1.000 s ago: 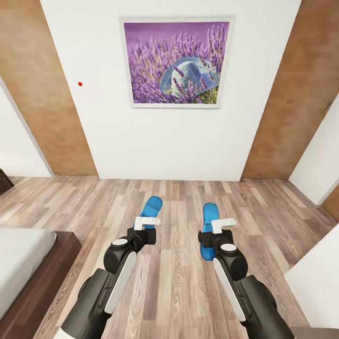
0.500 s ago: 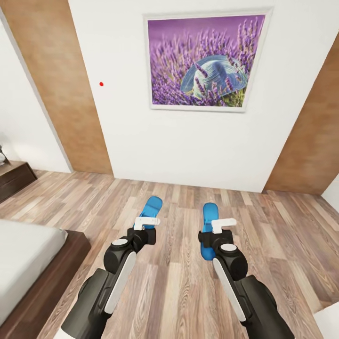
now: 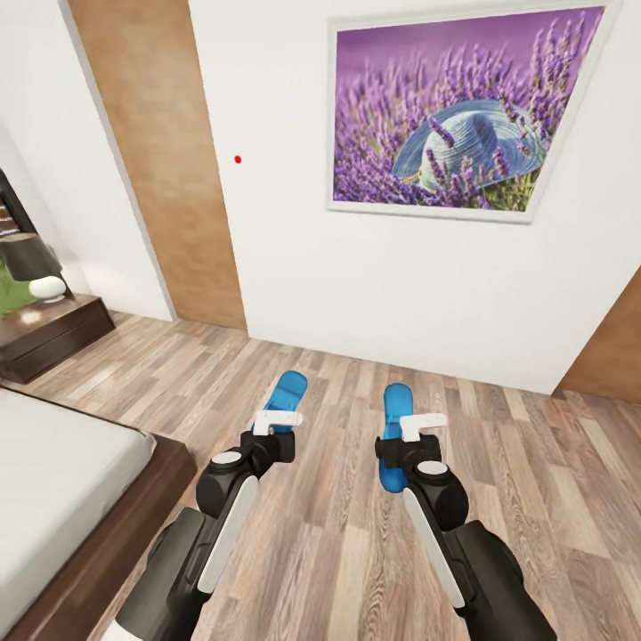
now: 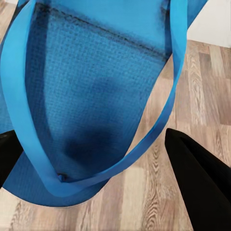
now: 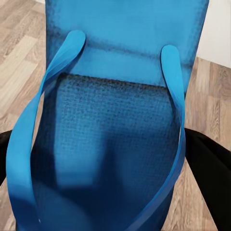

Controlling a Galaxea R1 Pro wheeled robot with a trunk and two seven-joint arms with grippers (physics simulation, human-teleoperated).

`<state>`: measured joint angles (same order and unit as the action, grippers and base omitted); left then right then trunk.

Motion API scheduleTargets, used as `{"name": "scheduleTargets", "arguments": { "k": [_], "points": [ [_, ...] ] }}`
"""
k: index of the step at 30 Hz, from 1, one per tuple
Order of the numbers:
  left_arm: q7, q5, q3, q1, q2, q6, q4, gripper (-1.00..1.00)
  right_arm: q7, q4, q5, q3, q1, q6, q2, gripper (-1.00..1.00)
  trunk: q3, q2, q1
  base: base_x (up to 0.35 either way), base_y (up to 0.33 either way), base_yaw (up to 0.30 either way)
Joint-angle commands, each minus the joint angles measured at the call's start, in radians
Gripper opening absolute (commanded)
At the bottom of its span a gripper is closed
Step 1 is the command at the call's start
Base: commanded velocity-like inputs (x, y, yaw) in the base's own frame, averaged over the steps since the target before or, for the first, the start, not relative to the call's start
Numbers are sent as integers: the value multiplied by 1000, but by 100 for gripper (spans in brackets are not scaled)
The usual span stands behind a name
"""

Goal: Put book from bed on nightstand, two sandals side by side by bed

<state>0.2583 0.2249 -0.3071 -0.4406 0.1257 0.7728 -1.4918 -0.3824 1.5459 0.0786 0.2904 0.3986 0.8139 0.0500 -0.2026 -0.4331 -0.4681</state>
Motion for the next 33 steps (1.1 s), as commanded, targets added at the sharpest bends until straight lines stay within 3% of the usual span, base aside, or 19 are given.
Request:
{"name": "scheduleTargets", "arguments": {
  "k": [1, 24, 33],
  "points": [
    [10, 10, -1, -1, 0, 3, -1, -100, -9, 1, 7, 1, 1, 4, 0, -100, -2, -2, -1, 328, -36, 267],
    [11, 11, -17, -1, 0, 3, 0, -100, -9, 2, 7, 1, 1, 4, 0, -100, -2, -2, -1, 328, -85, 264],
    [12, 12, -19, -1, 0, 3, 1, -100, -9, 1, 7, 1, 1, 3, 0, -100, -2, -2, -1, 328, -94, 39]
  ]
}}
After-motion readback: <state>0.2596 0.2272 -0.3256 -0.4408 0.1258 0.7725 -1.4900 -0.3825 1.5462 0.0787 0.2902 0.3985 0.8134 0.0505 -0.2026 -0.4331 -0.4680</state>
